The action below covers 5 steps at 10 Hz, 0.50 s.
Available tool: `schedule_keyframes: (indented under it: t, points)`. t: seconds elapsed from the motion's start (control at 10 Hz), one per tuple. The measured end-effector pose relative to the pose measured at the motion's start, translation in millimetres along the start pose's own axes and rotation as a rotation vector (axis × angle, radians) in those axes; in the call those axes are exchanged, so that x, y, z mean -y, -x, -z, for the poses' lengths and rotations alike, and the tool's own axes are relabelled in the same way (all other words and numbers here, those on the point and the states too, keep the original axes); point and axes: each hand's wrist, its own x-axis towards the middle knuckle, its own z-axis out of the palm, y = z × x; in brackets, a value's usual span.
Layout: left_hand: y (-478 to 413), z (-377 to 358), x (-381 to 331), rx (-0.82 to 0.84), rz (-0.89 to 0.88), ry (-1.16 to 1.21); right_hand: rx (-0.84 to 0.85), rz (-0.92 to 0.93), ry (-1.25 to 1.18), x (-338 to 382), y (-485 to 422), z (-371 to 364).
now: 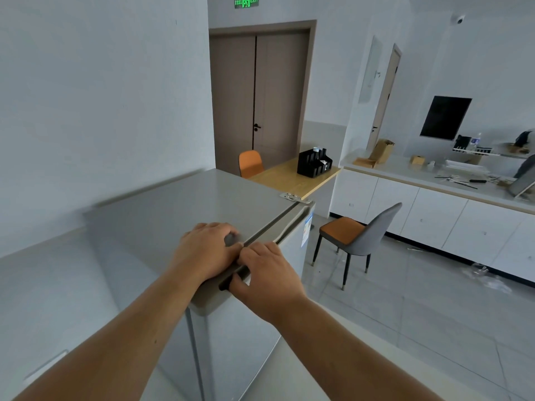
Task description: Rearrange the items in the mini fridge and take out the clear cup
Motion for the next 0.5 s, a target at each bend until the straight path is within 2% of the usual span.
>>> schedule_keyframes:
  t: [0.3, 0.4, 0.5]
  points:
    - [4, 0, -4, -0.024, -0.038, -0.036, 0.016, -0.013, -0.002, 1, 4, 3]
    - [6, 1, -7, -0.07, -0.124, -0.007, 0.082, 0.007, -0.019, -4, 7, 15]
    - [15, 5, -24, -0.147, -0.234, -0.003, 0.048, -0.021, -0.036, -14, 8, 39]
